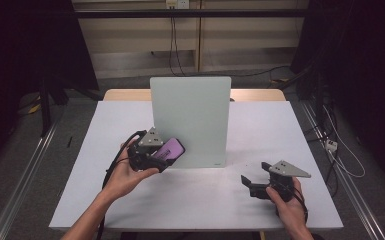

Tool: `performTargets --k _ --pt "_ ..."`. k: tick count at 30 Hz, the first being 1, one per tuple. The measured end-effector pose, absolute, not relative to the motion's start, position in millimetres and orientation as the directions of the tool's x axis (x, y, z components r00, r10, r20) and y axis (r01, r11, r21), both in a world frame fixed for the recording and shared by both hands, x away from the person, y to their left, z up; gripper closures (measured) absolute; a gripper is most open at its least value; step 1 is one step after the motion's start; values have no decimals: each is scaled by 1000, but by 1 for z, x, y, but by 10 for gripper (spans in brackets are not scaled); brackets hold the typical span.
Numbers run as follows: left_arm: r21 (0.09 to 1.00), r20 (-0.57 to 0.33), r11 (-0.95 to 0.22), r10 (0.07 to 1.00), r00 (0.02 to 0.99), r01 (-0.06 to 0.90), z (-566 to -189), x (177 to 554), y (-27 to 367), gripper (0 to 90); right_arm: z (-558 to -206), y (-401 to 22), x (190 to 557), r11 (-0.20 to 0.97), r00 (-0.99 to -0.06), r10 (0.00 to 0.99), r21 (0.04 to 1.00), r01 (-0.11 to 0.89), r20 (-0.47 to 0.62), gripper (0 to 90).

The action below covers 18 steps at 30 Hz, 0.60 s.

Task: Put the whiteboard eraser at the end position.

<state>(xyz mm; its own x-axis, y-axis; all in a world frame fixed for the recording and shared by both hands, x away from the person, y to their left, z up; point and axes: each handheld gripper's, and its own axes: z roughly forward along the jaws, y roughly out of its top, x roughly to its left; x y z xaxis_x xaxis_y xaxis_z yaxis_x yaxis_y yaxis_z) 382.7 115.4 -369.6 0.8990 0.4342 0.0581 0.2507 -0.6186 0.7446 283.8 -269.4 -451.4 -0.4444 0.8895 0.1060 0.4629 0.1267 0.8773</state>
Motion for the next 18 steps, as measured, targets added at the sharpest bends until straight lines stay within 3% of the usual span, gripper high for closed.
performTargets --k 18 --pt "696 -27 -641 428 903 325 -368 381 124 409 -452 -268 286 127 -447 888 877 463 107 89"
